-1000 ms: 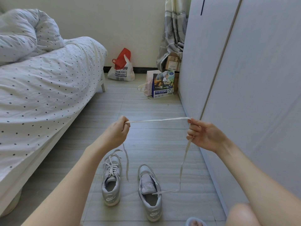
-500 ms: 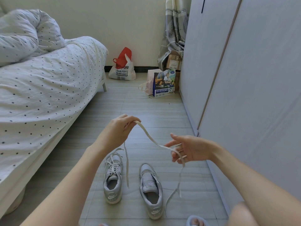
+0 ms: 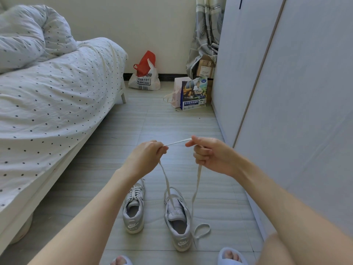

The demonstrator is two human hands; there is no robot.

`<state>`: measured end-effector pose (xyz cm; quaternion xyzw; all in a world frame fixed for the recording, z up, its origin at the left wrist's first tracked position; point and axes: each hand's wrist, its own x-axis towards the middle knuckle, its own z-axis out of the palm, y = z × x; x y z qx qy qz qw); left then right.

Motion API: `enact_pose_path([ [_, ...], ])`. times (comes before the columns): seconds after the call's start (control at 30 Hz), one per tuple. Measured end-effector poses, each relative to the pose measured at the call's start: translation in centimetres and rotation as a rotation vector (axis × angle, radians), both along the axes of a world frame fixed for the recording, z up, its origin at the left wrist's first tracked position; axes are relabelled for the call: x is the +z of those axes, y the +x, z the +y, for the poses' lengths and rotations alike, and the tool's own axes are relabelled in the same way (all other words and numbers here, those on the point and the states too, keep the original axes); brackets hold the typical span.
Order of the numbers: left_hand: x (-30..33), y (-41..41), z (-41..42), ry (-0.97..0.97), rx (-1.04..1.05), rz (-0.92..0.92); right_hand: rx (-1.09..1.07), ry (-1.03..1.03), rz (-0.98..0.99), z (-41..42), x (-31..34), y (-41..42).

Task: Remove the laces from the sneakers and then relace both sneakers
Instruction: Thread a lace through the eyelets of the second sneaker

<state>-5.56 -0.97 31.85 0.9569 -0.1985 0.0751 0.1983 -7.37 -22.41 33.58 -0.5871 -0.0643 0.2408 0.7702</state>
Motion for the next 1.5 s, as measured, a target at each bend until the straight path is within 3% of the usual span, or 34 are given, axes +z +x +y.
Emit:
enact_pose_path([
  [0.33,-1.9,1.2,3.6,0.014,0.292,0.388,-0.309,0.118,0.044,-4.6,-1.5,1.2],
  [0.57,-2.8,1.3,5.6,0.04,0.368,0.415,-0.515,0.22,0.088,-6.7,-1.1,1.9],
  [0.7,-2.8,1.1,5.8,0.115,0.36,0.297,-0.426,0.128,0.118,-7.0,-1.4,1.9],
  [0.8,-2.2,0.7,5.5,0.104,0.277,0.076,-0.137,-0.065,0.108,-6.7,-2.2,1.6],
  [0.93,-0.4,0.3,4.2,-0.056,0.09,-0.239,0.234,-0.459,0.184,-4.7,-3.5,0.7],
  [1.03,1.3,-0.5,2.7,-0.067,-0.037,-0.461,0.291,-0.595,0.235,-2.9,-3.9,0.7],
  [1.17,2.9,-1.5,1.1,-0.09,-0.124,-0.611,0.347,-0.677,0.257,-1.3,-4.3,0.6],
  [1.23,3.3,-1.8,0.7,-0.102,-0.135,-0.645,0.336,-0.653,0.175,-0.6,-4.4,0.5],
  [1.4,3.2,-2.0,0.6,-0.076,-0.184,-0.605,0.213,-0.104,0.095,1.3,-2.7,0.7],
  [1.5,2.8,-1.9,0.7,-0.068,-0.18,-0.558,0.191,0.008,0.071,2.1,-1.9,0.2],
])
